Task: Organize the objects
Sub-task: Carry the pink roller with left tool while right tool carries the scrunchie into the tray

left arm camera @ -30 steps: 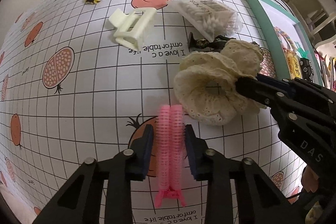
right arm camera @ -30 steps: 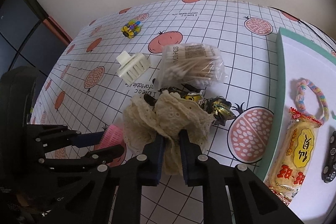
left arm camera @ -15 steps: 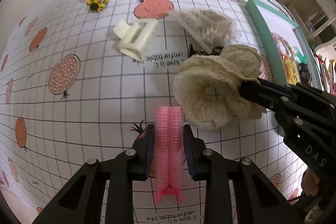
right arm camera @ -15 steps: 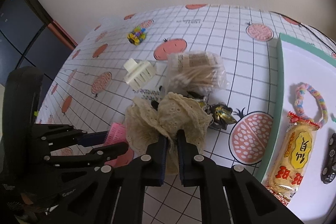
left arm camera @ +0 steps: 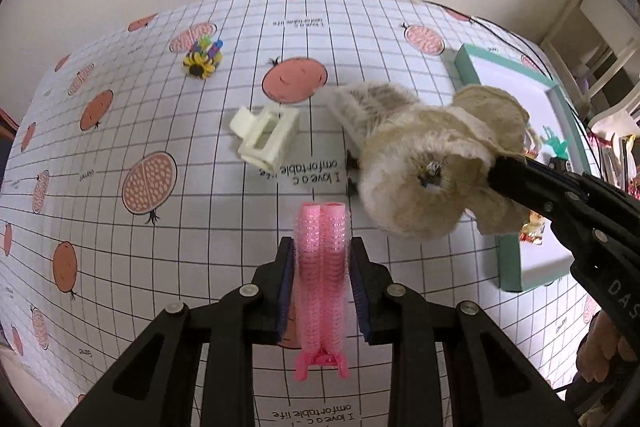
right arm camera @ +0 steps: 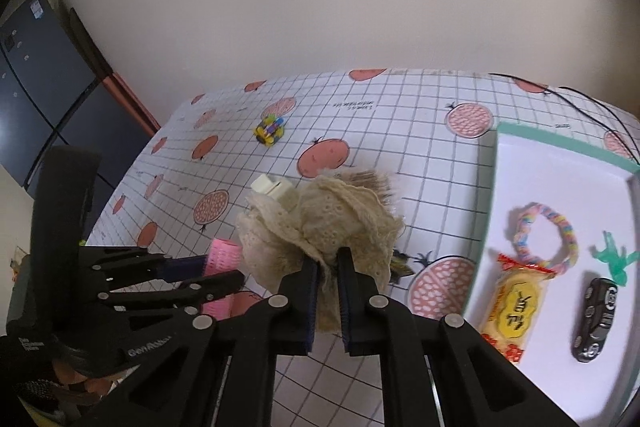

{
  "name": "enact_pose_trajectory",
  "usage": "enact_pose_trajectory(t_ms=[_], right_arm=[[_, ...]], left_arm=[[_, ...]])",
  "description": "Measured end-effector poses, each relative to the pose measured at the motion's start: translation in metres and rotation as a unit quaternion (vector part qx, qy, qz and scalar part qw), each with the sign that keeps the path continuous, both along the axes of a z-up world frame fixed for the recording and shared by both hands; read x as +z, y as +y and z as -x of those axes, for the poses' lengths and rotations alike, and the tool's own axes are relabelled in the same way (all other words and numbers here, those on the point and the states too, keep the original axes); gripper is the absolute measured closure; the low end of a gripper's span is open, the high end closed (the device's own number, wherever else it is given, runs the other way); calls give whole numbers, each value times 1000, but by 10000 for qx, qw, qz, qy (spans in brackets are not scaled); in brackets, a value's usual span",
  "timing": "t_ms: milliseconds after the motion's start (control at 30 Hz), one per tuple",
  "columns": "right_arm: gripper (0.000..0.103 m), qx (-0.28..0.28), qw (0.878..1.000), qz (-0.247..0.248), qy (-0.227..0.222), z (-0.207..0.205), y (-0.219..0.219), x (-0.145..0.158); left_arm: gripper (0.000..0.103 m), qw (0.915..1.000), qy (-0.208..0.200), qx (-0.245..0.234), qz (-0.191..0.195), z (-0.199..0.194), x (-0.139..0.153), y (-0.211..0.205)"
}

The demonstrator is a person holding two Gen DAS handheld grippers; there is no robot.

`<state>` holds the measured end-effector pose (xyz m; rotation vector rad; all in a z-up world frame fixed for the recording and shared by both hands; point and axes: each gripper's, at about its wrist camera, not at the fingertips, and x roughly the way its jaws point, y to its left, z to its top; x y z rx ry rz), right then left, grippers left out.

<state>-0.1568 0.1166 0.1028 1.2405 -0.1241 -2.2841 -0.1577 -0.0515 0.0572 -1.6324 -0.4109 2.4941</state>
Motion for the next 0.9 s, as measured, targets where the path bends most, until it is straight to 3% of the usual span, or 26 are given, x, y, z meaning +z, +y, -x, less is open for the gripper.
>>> enact_pose_trajectory(t_ms=[333, 900], right_arm=[[93, -731, 9972, -9, 181, 10, 61, 11], [93, -2010, 9790, 50, 334, 19, 175, 19]], left_arm=[[75, 9993, 333, 140, -131, 16, 26, 19], [75, 9969, 700, -192, -317, 51, 63, 93]])
